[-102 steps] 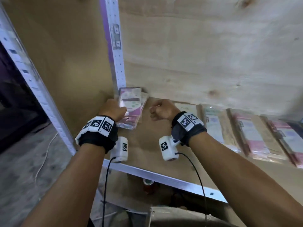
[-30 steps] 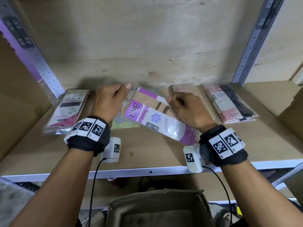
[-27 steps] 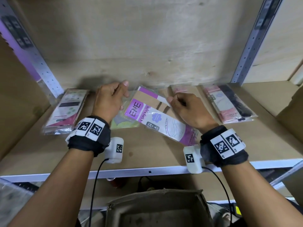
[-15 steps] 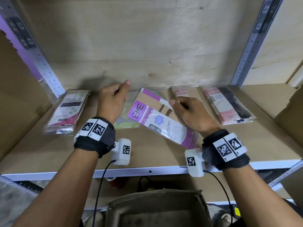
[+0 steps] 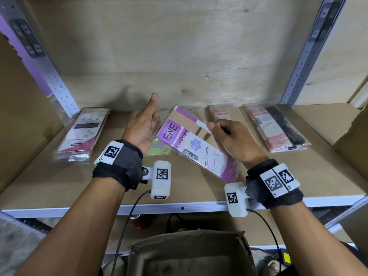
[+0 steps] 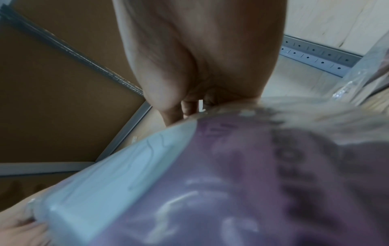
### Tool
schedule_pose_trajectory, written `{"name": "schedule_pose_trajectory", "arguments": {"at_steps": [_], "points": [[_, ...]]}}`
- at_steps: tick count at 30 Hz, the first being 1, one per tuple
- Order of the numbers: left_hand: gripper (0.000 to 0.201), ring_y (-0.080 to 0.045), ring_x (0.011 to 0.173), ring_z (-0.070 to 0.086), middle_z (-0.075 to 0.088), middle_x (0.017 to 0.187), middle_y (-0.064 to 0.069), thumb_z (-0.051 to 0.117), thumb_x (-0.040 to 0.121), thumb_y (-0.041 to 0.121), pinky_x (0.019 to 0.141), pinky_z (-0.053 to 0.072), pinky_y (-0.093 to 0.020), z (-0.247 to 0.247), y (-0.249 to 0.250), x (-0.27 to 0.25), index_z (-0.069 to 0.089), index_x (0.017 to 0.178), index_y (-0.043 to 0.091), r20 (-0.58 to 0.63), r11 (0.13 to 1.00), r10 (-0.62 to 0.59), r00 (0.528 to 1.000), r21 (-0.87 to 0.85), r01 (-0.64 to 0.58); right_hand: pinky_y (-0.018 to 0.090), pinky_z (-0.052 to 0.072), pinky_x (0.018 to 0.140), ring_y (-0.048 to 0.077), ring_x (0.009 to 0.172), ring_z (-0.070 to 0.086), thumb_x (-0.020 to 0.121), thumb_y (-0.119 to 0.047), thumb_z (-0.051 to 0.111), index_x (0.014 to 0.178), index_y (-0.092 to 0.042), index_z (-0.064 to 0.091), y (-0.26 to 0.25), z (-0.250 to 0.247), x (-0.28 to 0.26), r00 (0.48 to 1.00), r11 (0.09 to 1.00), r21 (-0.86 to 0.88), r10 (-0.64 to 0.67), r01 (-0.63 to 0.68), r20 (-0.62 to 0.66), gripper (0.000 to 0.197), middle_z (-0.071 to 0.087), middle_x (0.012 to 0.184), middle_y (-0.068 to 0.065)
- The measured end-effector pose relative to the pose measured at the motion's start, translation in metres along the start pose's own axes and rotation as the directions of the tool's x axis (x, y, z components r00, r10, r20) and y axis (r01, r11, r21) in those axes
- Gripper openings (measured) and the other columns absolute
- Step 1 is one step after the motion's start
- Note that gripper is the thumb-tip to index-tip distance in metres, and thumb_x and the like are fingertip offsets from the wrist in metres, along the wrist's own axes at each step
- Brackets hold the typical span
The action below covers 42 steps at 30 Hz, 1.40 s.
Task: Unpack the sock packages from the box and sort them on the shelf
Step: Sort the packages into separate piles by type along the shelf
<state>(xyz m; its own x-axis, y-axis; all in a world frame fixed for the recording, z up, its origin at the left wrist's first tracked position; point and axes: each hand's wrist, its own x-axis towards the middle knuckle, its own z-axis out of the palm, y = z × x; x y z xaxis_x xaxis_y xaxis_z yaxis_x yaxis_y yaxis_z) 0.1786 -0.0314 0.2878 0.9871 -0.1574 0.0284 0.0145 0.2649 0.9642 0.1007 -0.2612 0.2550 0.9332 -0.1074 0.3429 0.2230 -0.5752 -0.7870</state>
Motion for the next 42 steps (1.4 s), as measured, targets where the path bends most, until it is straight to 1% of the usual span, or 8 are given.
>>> {"name": "schedule_pose_trajectory", "arguments": {"at_steps": [5,13,17,23,28,34,38,42], "points": [[0.056,-0.011,0.043,0.025,0.03,0.047,0.006,0.064,0.091,0.052,0.044,0.033,-0.024,0.007,0.0,-0.002,0.044,0.046,0.025,0.009,0.987,-0.115,0.993,-0.11,0.115,0.028,0.036,0.059,0.008,0.045,0.041,0.099,-0.048,0.053,0.061,-0.016,0.044,0.003,0.001,0.0,0.999,0.999,0.024,0.032,-0.032,0.013,0.051,0.045,0.048,-0.008],[0.048,-0.007,0.029,0.03,0.031,0.036,0.006,0.051,0.099,0.048,0.037,0.032,-0.017,0.013,0.004,-0.007,0.036,0.063,0.021,0.153,0.946,-0.241,0.959,-0.183,0.267,0.027,0.034,0.058,0.007,0.047,0.039,0.099,-0.047,0.053,0.059,-0.02,0.042,0.008,0.001,-0.001,0.998,0.998,0.044,0.054,-0.054,0.014,0.05,0.043,0.047,-0.01],[0.042,-0.007,0.03,0.045,0.043,0.035,0.006,0.05,0.098,0.047,0.039,0.042,-0.015,0.016,0.008,-0.011,0.04,0.067,0.02,0.154,0.943,-0.277,0.948,-0.146,0.299,0.027,0.035,0.06,0.008,0.051,0.04,0.099,-0.049,0.052,0.059,-0.022,0.04,0.01,0.001,-0.001,0.999,0.999,0.014,0.046,-0.046,0.014,0.05,0.042,0.05,-0.012],[0.02,-0.002,0.022,0.041,0.051,0.037,0.007,0.041,0.105,0.031,0.028,0.036,-0.012,0.02,0.012,-0.015,0.055,0.093,0.024,0.11,0.962,-0.229,0.967,-0.126,0.242,0.029,0.035,0.06,0.009,0.051,0.04,0.098,-0.051,0.052,0.058,-0.023,0.04,0.01,0.003,-0.001,0.998,0.997,0.035,0.063,-0.064,0.025,0.05,0.042,0.049,-0.012],[0.03,0.0,0.04,0.06,0.062,0.045,0.009,0.046,0.101,0.045,0.04,0.049,-0.015,0.026,0.006,-0.014,0.05,0.084,0.02,0.08,0.964,-0.24,0.967,-0.097,0.247,0.025,0.032,0.054,0.003,0.041,0.039,0.098,-0.05,0.052,0.06,-0.021,0.042,0.01,0.004,-0.002,0.996,0.995,0.056,0.077,-0.08,0.051,0.049,0.043,0.044,-0.012],[0.041,-0.005,0.025,0.043,0.042,0.033,0.003,0.045,0.101,0.042,0.03,0.036,-0.015,0.019,0.008,-0.01,0.043,0.068,0.018,0.211,0.941,-0.257,0.943,-0.167,0.294,0.026,0.032,0.056,0.006,0.045,0.038,0.099,-0.048,0.053,0.06,-0.02,0.042,0.012,0.003,-0.002,0.995,0.995,0.058,0.082,-0.084,0.05,0.049,0.042,0.046,-0.012],[0.046,-0.007,0.035,0.036,0.045,0.046,0.009,0.056,0.092,0.059,0.034,0.03,-0.018,0.011,-0.005,0.005,0.052,0.064,0.022,-0.028,0.985,-0.158,0.987,0.062,0.159,0.027,0.034,0.057,0.01,0.048,0.041,0.099,-0.046,0.054,0.062,-0.016,0.045,0.016,-0.003,-0.003,0.992,0.989,0.085,0.116,-0.12,0.055,0.049,0.045,0.049,-0.009],[0.066,-0.009,0.048,0.06,0.074,0.073,0.0,0.04,0.091,0.073,0.041,0.044,-0.015,-0.006,-0.004,0.018,0.069,0.09,0.013,-0.068,0.985,-0.173,0.983,0.013,0.174,0.024,0.038,0.052,0.012,0.049,0.043,0.1,-0.04,0.055,0.063,-0.013,0.047,0.017,-0.012,-0.002,0.989,0.966,0.211,0.146,-0.151,0.035,0.046,0.049,0.052,-0.004]]}}
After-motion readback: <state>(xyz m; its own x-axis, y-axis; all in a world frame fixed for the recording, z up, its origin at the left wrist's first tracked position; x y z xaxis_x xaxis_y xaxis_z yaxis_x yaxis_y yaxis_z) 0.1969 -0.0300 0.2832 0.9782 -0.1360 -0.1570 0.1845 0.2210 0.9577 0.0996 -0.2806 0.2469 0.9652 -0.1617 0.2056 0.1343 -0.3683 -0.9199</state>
